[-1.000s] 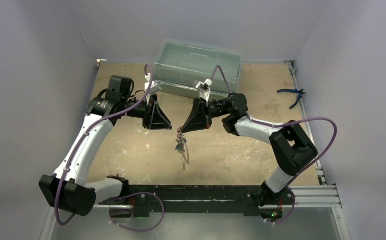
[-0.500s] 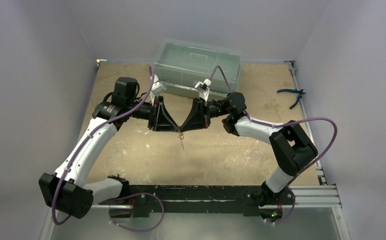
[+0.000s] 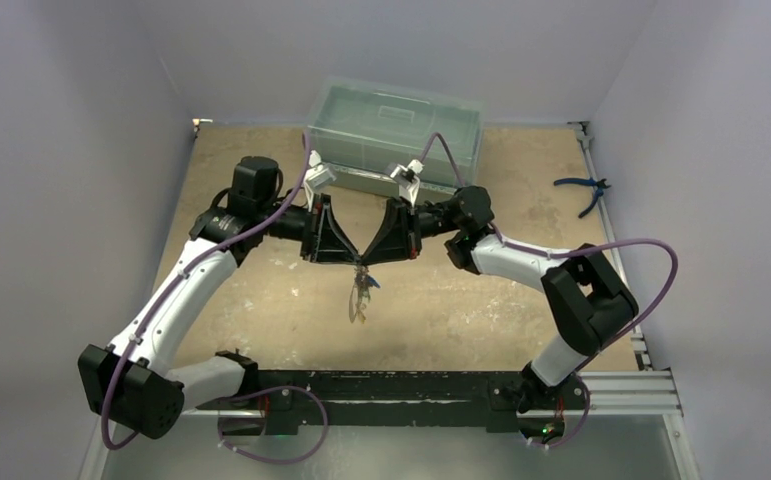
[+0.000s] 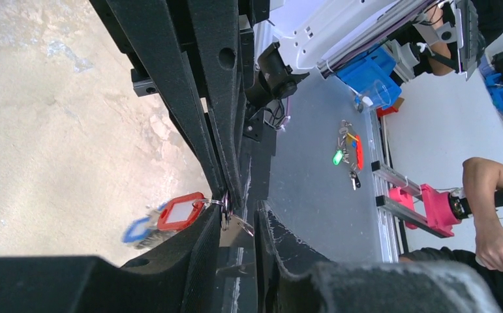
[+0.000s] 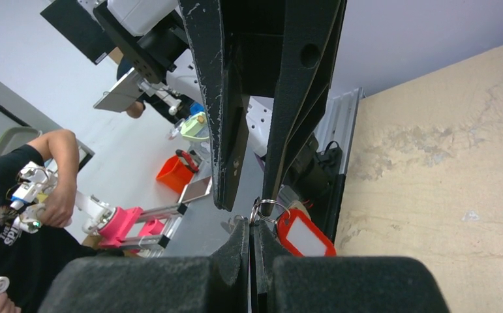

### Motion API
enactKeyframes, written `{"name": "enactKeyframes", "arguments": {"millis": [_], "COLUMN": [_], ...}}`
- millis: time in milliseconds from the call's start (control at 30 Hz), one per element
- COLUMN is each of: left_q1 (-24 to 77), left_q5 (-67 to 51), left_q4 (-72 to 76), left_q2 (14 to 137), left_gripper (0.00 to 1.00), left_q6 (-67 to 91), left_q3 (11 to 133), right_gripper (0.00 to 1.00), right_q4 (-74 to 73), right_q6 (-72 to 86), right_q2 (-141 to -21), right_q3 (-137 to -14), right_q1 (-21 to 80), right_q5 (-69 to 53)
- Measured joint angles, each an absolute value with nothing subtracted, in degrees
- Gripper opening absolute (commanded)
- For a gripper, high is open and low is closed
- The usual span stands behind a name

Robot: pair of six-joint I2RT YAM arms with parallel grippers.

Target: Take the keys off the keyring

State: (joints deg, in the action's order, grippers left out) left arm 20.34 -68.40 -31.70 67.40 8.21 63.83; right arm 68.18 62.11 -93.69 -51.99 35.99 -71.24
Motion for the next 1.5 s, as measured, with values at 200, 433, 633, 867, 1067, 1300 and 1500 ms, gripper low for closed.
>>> {"name": "enactKeyframes", "arguments": {"millis": [200,433,633,867,1067,1300,1500], "left_q1": [20.3,20.3,20.3,20.3,20.3,20.4,20.5], "left_q5": [-68.4,-68.4,-68.4,-68.3,-66.9,-62.8,-56.6], "left_q4": [-30.5,-28.0,-24.4,-24.6,-27.6,-39.5,-50.4], "left_q2": [66.0,66.0,65.4,65.3,66.1,70.3,73.4], "left_gripper": [0.2,0.14,0.08,0.0,0.0,0.0,0.0], "left_q6": [9.5,11.4,14.2,13.2,4.9,-15.2,-30.2], "left_q3": [62.8,61.8,60.2,60.1,59.2,60.5,61.8], "right_gripper": [0.0,0.0,0.0,0.0,0.0,0.27,0.47], "right_q4": [68.2,69.1,71.0,70.4,69.2,67.2,66.4], "right_q6": [61.7,62.1,63.4,62.3,59.8,56.3,53.6], "right_q2": [-92.7,-92.6,-92.6,-92.5,-92.8,-96.9,-97.1], "right_q3": [-51.7,-51.1,-51.1,-50.7,-49.1,-47.9,-47.4], "right_q1": [35.9,35.9,35.9,35.7,35.7,35.6,34.7], "right_q5": [-70.6,-69.8,-69.9,-69.5,-68.8,-68.6,-68.6]}}
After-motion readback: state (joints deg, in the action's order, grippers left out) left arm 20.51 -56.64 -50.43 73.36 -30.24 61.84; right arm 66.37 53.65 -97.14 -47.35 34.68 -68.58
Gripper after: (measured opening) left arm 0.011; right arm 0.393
